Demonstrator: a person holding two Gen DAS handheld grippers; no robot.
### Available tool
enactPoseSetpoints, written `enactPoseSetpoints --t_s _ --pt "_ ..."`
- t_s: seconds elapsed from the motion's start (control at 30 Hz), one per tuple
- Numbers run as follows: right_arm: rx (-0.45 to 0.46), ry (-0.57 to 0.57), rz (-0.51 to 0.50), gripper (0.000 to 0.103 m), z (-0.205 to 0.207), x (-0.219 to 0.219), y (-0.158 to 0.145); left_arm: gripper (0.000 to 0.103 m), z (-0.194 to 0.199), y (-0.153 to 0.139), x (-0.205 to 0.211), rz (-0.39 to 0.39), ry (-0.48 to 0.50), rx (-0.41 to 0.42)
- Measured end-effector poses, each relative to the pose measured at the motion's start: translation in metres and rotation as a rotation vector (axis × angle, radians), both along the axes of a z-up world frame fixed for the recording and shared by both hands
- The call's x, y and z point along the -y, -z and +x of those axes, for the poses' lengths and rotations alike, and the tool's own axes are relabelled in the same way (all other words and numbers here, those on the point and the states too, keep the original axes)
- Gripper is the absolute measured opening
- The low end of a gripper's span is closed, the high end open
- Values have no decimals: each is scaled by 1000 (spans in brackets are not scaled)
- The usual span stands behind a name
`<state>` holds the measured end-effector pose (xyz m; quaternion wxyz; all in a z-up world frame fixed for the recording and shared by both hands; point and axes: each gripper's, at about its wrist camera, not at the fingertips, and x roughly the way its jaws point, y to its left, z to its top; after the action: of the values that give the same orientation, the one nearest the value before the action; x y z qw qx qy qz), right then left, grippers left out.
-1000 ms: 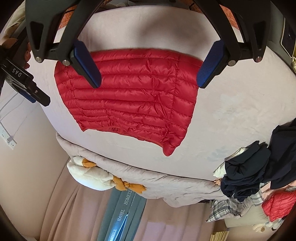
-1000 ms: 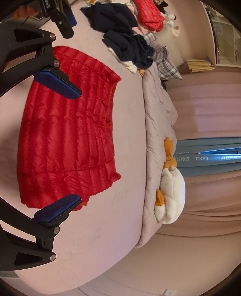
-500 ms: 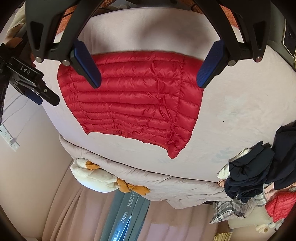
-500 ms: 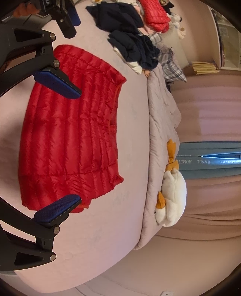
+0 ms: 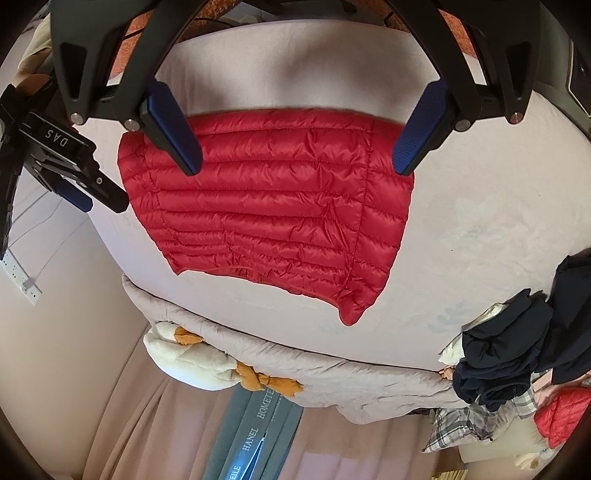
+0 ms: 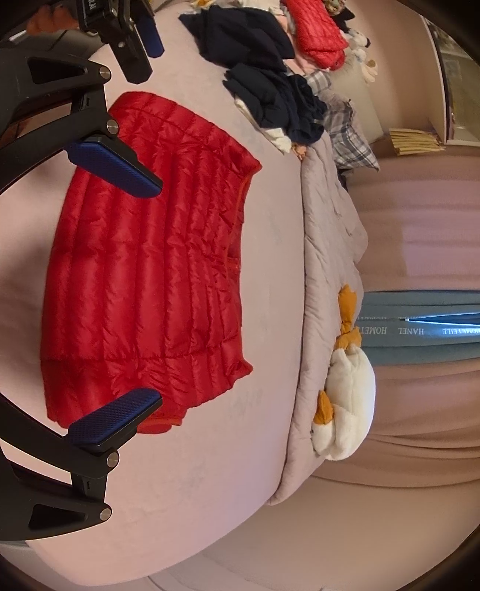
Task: Fold large clothes
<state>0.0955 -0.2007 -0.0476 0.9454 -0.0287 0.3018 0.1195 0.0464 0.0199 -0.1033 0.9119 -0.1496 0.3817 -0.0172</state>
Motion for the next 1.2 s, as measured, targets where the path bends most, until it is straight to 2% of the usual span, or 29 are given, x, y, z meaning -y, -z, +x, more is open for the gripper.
enactPoseSetpoints --t_s 0.6,1.2 --pt "-16 -7 -10 102 2 -8 3 103 2 3 -7 -28 -12 -26" --pt "-16 -2 -15 102 1 -7 4 103 -4 -5 -7 -39 -10 3"
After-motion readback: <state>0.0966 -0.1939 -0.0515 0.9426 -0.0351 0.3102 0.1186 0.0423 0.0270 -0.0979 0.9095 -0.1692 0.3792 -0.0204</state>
